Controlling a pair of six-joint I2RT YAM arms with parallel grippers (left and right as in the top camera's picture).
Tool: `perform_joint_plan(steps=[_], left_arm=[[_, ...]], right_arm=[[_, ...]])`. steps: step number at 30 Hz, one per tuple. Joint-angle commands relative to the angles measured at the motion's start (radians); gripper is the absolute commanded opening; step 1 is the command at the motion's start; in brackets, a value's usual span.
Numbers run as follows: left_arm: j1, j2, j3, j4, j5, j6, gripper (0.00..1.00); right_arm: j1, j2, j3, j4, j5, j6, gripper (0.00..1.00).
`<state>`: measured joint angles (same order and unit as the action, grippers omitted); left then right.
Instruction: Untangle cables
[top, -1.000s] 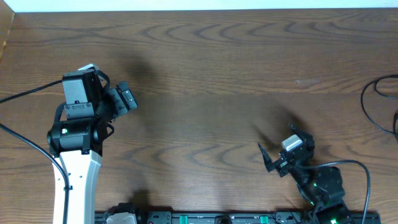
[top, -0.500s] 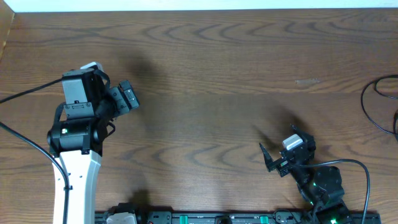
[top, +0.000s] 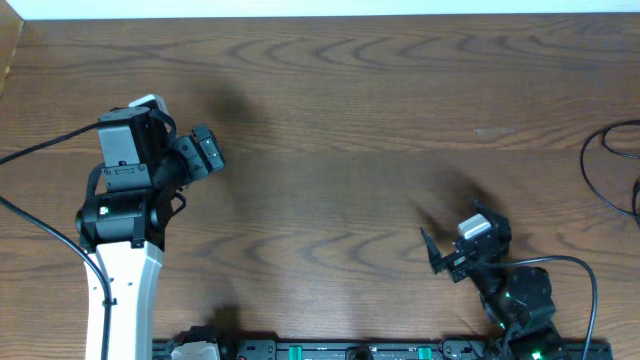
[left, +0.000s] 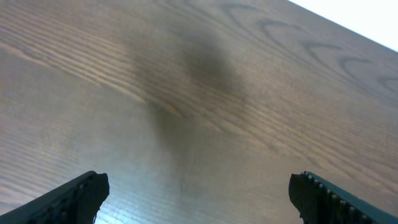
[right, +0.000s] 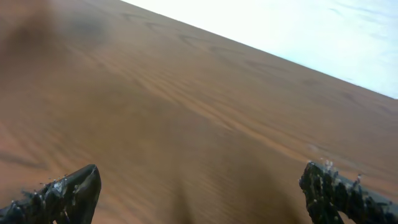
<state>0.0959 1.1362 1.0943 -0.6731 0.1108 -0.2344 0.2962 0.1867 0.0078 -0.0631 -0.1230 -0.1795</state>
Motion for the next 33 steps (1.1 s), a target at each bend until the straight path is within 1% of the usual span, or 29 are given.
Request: perform_joint_plan(steps=[1,4,6,7,13,19,27,30,33], left_arm=[[-0.001,-0.010,0.009,0.020,0.013,0.016,0.98],[-0.001,-0.010,0.009,0.039,0.013,0.016,0.98],[-0.001,-0.010,0.009,0.051,0.013,0.016,0.98],[-0.001,-0.010,0.009,0.058,0.013,0.016,0.98],[-0.001,-0.016,0.009,0.105,0.014,0.015,0.98],[-0.001,-0.075,0.001,0.161,0.115,0.013,0.98],[-0.001,-0.282,-0.099,0.189,0.114,-0.006,0.98],[-0.001,-0.367,-0.126,0.151,0.113,0.017,0.98],[-0.002,-0.480,-0.176,0.106,0.114,0.013,0.98]], right_arm=[[-0.101,-0.040,-0.002,-0.003,0.011,0.018,0.99],[-0.200,-0.106,-0.002,-0.003,0.011,0.018,0.99],[-0.240,-0.159,-0.002,-0.003,0.012,0.018,0.99],[-0.246,-0.185,-0.002,-0.002,0.012,0.018,0.99],[-0.258,-0.182,-0.002,-0.002,0.012,0.018,0.99],[-0.263,-0.181,-0.002,-0.002,0.012,0.018,0.99],[-0.263,-0.181,-0.002,-0.002,0.012,0.018,0.99],[-0.263,-0.181,-0.002,-0.002,0.012,0.018,0.99],[-0.263,-0.181,-0.002,-0.002,0.012,0.018,0.99]])
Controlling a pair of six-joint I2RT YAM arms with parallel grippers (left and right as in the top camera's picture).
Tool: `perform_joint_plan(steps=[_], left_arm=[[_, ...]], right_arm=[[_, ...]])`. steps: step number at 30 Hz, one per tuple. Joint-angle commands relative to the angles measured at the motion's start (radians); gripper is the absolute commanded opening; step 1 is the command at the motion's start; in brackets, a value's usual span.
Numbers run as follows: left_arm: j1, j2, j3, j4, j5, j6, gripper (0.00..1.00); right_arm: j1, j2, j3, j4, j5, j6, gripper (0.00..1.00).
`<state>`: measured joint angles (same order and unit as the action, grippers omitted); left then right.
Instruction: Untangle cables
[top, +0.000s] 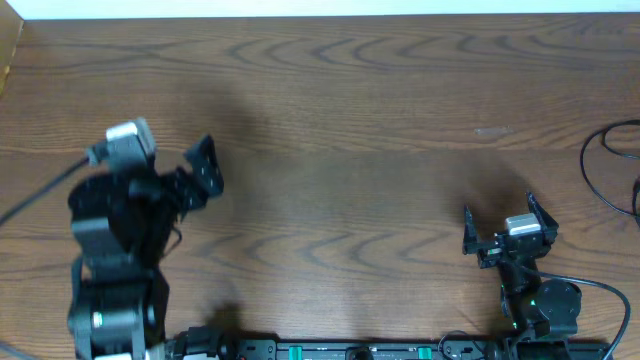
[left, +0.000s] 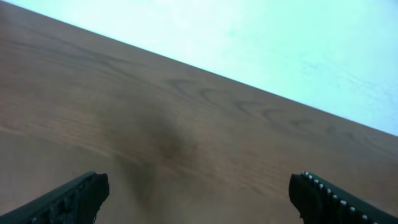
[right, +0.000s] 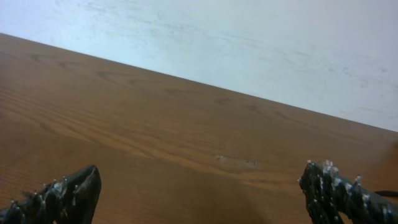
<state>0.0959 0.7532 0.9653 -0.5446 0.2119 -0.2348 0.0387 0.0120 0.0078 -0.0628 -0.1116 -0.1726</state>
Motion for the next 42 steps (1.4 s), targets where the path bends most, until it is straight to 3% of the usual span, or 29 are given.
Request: perform_joint_plan(steps=[1,9,17,27,42], left_arm=[[-0.002,-0.137,-0.068,-0.023,0.013,0.010,0.98],[-0.002,-0.462,-0.176,-0.103,0.060,-0.067,0.97],[-0.001,-0.550,-0.196,-0.300,-0.016,-0.047,0.98],[-0.002,-0.550,-0.344,-0.117,-0.010,-0.024,0.98],[-0.065,-0.626,-0.655,0.422,0.008,0.014,0.98]], right_arm=[[-0.005,-0.006,-0.002,-0.003,0.001,0.011,0.99],[-0.005,-0.006,-0.002,-0.003,0.001,0.011,0.99],[-0.005,-0.006,-0.002,-0.003,0.001,0.011,0.99],[-0.005,-0.006,-0.002,-0.002,0.001,0.011,0.99],[-0.005,-0.006,-0.002,-0.003,0.001,0.011,0.99]])
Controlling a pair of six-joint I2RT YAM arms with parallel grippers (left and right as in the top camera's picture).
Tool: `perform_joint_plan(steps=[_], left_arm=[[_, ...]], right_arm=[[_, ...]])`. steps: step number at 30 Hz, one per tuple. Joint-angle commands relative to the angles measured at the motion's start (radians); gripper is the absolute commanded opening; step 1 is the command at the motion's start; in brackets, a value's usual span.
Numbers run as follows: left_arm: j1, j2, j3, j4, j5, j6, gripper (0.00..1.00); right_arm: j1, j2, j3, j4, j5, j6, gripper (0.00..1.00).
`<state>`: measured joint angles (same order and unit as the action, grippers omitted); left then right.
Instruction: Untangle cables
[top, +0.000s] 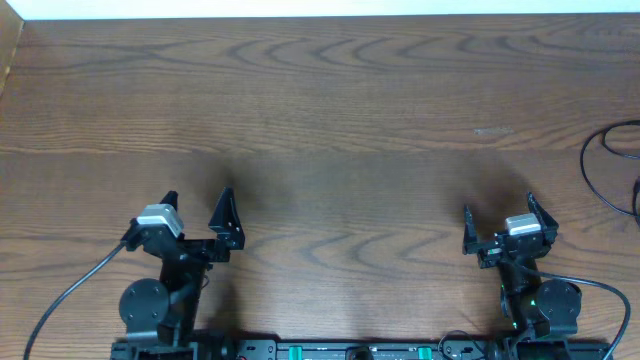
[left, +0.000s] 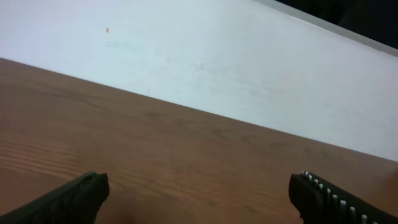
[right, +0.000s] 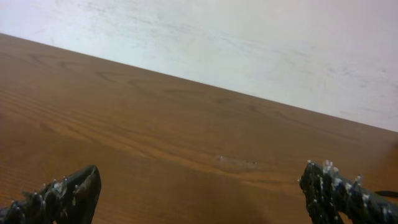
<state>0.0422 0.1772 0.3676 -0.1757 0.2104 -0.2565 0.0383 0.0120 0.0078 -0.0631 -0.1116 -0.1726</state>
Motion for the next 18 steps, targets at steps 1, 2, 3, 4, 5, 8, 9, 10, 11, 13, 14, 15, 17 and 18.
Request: perform_joint_plan(steps=[1,2,3,4,5,8,9,10,11,13,14,15,17,18], left_arm=[[-0.012,-0.077,-0.090,0.083,0.010,0.035,0.98],[-0.012,-0.093,-0.108,0.100,0.010,0.035,0.98],[-0.012,-0.109,-0.124,0.116,0.010,0.035,0.98],[-0.013,-0.127,-0.143,0.141,0.010,0.035,0.98],[-0.015,-0.143,-0.156,0.163,0.010,0.036,0.98],[-0.017,-0.176,-0.206,0.253,0.009,0.067,0.98],[-0.017,-0.175,-0.219,0.278,0.010,0.084,0.98],[-0.020,-0.175,-0.229,0.293,0.006,0.095,0.98],[-0.023,-0.175,-0.236,0.302,0.002,0.112,0.98],[-0.032,-0.175,-0.248,0.304,-0.019,0.142,0.98],[-0.034,-0.175,-0.254,0.303,-0.033,0.154,0.98],[-0.034,-0.175,-0.260,0.301,-0.046,0.161,0.98],[-0.034,-0.175,-0.277,0.301,-0.071,0.178,0.98],[-0.034,-0.175,-0.285,0.301,-0.079,0.178,0.98]], right_arm=[[-0.005,-0.006,-0.002,-0.002,0.001,0.011,0.99],[-0.005,-0.006,-0.002,-0.002,0.001,0.011,0.99],[-0.005,-0.006,-0.002,-0.002,0.001,0.011,0.99],[-0.005,-0.006,-0.002,-0.002,0.001,0.011,0.99],[-0.005,-0.006,-0.002,-0.002,0.001,0.011,0.99],[-0.005,-0.006,-0.002,-0.002,0.001,0.011,0.99],[-0.005,-0.006,-0.002,-0.002,0.001,0.011,0.99],[-0.005,-0.006,-0.002,-0.002,0.001,0.011,0.99],[-0.005,-0.006,-0.002,-0.002,0.001,0.011,0.99],[-0.005,-0.006,-0.002,-0.002,0.001,0.011,0.99],[-0.005,-0.006,-0.002,-0.002,0.001,0.011,0.99],[-0.005,-0.006,-0.002,-0.002,0.001,0.011,0.99],[-0.005,-0.006,-0.002,-0.002,0.001,0.011,0.99],[-0.005,-0.006,-0.002,-0.002,0.001,0.011,0.99]])
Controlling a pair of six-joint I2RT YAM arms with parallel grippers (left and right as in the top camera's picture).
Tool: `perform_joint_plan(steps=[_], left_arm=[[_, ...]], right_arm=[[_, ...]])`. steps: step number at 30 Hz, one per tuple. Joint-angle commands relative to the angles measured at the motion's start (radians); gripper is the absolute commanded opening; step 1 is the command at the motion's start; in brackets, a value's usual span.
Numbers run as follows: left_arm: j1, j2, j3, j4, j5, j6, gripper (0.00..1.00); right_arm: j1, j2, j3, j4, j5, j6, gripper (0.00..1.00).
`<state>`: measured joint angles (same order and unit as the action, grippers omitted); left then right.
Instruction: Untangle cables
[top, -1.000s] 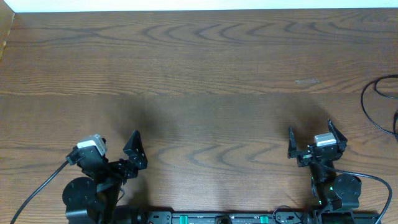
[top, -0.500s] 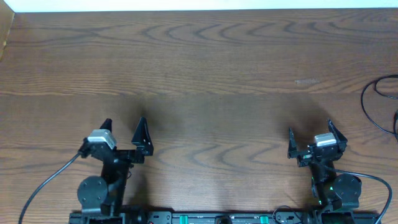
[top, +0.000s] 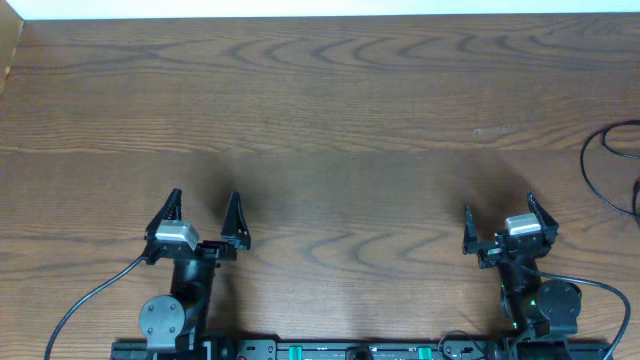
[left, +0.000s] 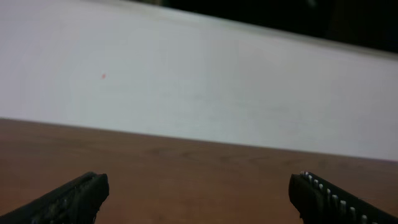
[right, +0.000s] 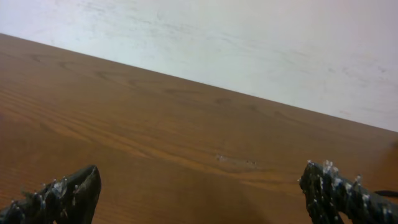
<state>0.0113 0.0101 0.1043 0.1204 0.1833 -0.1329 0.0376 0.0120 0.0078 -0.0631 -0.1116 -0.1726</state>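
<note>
A black cable (top: 607, 170) loops in at the table's right edge in the overhead view; most of it lies out of frame, and a dark sliver shows at the right wrist view's edge. My left gripper (top: 202, 212) is open near the front left of the table, nothing between its fingers (left: 74, 198). My right gripper (top: 497, 216) is open near the front right, well short of the cable, its fingers (right: 336, 190) wide apart and empty.
The brown wooden table (top: 330, 110) stretches ahead of both grippers to a white wall (right: 249, 43). A black rail (top: 350, 350) with the arm bases runs along the front edge. A cardboard-coloured corner (top: 8, 45) shows at the far left.
My left gripper has shifted slightly right and tilted up, so its wrist view shows more wall and less table. The right arm has not moved.
First my left arm reached out over the left of the table and my right gripper was angled left near its base. Then the right gripper sat squared at the front right. The left arm has since drawn back to the front left. Both stayed open.
</note>
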Motion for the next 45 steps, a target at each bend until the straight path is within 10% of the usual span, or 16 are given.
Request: perform_joint_plan(steps=[1,45], left_arm=[[-0.003,-0.008,-0.032,0.005,-0.063,0.055,0.98],[-0.036,-0.006,-0.100,-0.183,-0.054,0.046,0.98]], right_arm=[[-0.004,-0.006,-0.002,-0.002,0.001,0.011,0.99],[-0.004,-0.006,-0.002,-0.002,0.001,0.011,0.99]])
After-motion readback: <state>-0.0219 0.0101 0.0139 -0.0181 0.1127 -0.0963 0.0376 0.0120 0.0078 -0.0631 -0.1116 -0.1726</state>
